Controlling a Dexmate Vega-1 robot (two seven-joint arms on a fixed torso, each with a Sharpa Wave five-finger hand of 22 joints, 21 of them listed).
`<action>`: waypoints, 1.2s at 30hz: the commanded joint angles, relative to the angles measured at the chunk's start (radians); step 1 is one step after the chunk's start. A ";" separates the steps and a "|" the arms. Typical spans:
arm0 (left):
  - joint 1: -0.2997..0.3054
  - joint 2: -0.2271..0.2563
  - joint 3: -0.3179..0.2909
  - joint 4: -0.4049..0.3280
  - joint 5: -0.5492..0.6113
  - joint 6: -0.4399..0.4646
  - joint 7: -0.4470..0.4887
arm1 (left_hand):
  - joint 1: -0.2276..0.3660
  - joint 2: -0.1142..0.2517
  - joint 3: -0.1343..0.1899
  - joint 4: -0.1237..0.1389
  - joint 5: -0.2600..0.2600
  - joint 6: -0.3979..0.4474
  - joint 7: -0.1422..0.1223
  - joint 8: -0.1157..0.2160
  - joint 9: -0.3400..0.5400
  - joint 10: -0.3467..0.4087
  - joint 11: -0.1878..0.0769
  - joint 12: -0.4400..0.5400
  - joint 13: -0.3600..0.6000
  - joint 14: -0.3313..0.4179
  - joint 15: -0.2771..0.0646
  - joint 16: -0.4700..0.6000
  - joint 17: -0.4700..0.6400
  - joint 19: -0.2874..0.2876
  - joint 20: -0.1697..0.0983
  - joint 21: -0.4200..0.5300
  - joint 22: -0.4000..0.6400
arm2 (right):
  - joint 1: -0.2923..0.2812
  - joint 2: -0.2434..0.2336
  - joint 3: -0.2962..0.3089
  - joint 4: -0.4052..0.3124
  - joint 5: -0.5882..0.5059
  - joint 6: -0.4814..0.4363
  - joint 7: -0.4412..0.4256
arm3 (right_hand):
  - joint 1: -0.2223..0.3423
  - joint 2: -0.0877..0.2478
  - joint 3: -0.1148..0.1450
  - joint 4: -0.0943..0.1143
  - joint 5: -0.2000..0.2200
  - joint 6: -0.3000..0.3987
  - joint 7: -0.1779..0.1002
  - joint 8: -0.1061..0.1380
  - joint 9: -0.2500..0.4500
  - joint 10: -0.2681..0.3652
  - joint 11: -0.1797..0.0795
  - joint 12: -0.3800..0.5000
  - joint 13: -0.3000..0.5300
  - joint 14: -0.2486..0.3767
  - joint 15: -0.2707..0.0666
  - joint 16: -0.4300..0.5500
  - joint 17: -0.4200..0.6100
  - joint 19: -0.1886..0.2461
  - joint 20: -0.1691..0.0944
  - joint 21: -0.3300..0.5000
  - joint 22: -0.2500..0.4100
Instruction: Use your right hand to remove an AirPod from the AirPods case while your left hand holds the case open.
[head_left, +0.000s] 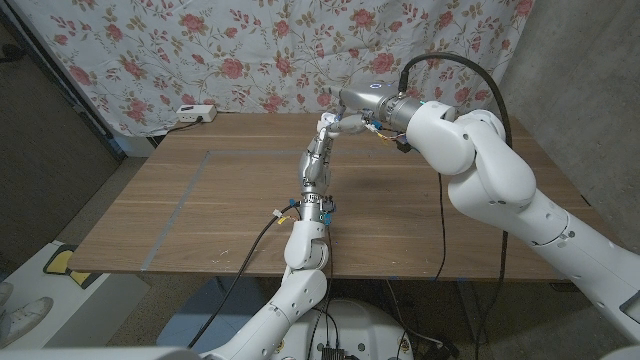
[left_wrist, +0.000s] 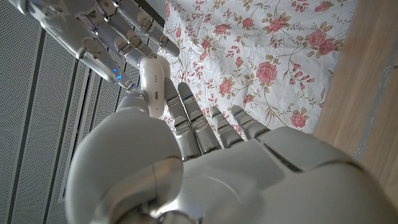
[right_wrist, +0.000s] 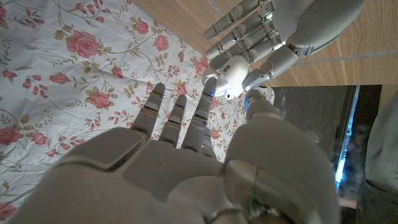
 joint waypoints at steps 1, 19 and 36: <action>-0.006 0.005 -0.001 0.002 -0.033 0.000 -0.045 | 0.007 0.002 0.003 0.003 0.004 0.038 -0.035 0.003 0.058 0.009 -0.003 0.001 0.005 -0.009 -0.009 0.005 0.003 0.000 -0.006 0.000 0.003 | -0.003 0.010 0.007 0.017 -0.011 0.028 0.014 | -0.005 0.004 0.012 0.000 0.014 0.006 -0.004 0.004 0.001 0.000 -0.007 0.000 -0.001 -0.003 -0.010 -0.003 0.000 0.003 -0.006 0.002 0.001; -0.012 0.012 0.003 0.007 -0.170 0.023 -0.194 | 0.011 0.004 -0.001 0.009 0.003 0.033 -0.037 0.002 0.060 0.010 -0.004 -0.002 0.009 -0.008 -0.009 0.006 0.003 0.000 -0.004 0.000 0.003 | 0.008 0.005 0.021 0.025 0.028 0.058 0.046 | 0.187 -0.005 0.156 -0.102 0.166 -0.008 -0.011 -0.008 0.002 0.025 -0.021 -0.026 -0.011 0.015 -0.041 -0.026 -0.022 0.014 -0.020 0.000 -0.001; -0.012 0.012 -0.003 0.013 -0.138 0.035 -0.193 | 0.016 0.006 -0.005 0.016 0.003 0.031 -0.036 0.002 0.062 0.011 -0.004 -0.004 0.014 0.015 -0.023 0.012 0.003 0.006 -0.006 0.002 0.003 | 0.007 -0.023 0.051 0.012 0.108 0.039 0.043 | 0.069 -0.003 0.102 -0.008 0.170 0.004 -0.009 -0.002 0.003 0.049 -0.020 -0.021 0.013 0.032 -0.053 -0.001 0.009 0.014 -0.043 -0.001 0.000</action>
